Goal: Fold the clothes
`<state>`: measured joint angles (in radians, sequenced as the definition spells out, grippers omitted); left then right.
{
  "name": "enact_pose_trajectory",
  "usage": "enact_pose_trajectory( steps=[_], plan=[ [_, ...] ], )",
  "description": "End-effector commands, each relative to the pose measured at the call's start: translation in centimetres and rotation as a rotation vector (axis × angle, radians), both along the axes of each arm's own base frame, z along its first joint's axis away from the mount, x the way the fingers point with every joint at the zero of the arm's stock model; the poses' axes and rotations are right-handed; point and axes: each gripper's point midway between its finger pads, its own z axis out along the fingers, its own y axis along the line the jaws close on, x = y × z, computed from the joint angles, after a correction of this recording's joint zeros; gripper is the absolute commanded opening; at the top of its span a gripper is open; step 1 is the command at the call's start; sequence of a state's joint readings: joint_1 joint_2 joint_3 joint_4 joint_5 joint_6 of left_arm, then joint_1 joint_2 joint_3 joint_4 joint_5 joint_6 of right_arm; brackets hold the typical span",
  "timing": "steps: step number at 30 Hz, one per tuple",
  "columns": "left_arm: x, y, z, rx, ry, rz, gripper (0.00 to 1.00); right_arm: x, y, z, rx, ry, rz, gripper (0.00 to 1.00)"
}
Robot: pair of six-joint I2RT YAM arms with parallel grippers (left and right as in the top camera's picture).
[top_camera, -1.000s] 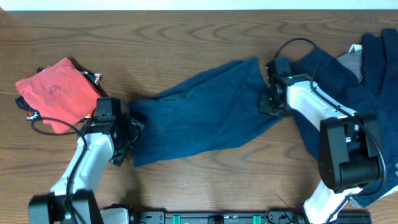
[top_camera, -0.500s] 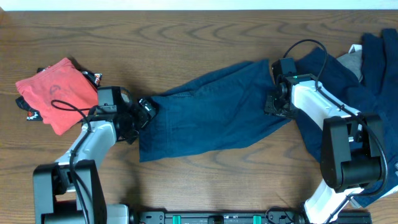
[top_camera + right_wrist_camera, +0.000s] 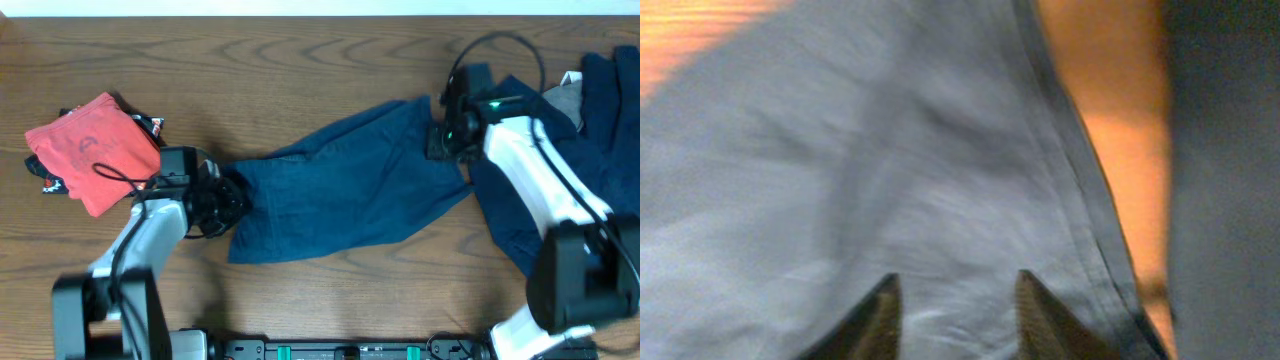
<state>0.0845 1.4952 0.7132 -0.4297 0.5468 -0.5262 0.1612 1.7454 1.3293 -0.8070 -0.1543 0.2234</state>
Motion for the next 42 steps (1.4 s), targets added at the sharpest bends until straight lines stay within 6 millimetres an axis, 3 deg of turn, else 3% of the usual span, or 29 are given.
enact_pose_trajectory(
  steps=[1,4,9,15,20,23,26,29,32,37,39,42],
  plan=[
    [1.8,0.8,5.3,0.014,-0.13,-0.012,0.06,-1.0,4.8,3.5,0.215,-0.055,0.212,0.24],
    [1.4,0.9,8.5,0.017,-0.15,-0.009,0.06,-2.5,7.3,2.6,0.253,-0.012,0.279,0.24],
    [1.9,0.9,12.3,0.027,-0.231,-0.008,0.06,-6.2,13.1,-0.9,0.26,0.097,0.438,0.23],
    [2.4,0.3,14.2,-0.012,-0.276,-0.015,0.06,-10.8,20.2,-6.5,0.236,0.2,0.61,0.24],
    [2.6,-0.7,15.5,-0.083,-0.292,-0.024,0.06,-12.3,26.0,-10.9,0.266,0.177,0.671,0.23],
    [2.6,-0.6,15.6,-0.085,-0.292,-0.017,0.06,-12.8,28.8,-11.7,0.301,0.12,0.714,0.22],
    [2.6,-0.6,15.6,-0.08,-0.292,-0.015,0.06,-12.3,30.3,-10.7,0.304,0.047,0.741,0.29],
    [2.7,-0.1,15.3,-0.052,-0.288,-0.004,0.06,-10.3,29.6,-8.5,0.265,-0.014,0.704,0.38],
    [2.7,-0.1,15.3,-0.049,-0.288,-0.002,0.06,-7.3,26.6,-5.3,0.185,-0.082,0.622,0.42],
    [2.8,0.4,15.0,-0.023,-0.281,0.01,0.06,-2.5,16.6,-0.7,-0.017,-0.156,0.393,0.52],
    [2.7,0.5,14.9,-0.013,-0.278,0.015,0.06,-2.0,13.0,-0.5,-0.08,-0.128,0.36,0.51],
    [2.8,0.5,14.9,-0.013,-0.277,0.015,0.06,-2.8,8.3,-2.1,-0.133,-0.006,0.296,0.43]
  ],
)
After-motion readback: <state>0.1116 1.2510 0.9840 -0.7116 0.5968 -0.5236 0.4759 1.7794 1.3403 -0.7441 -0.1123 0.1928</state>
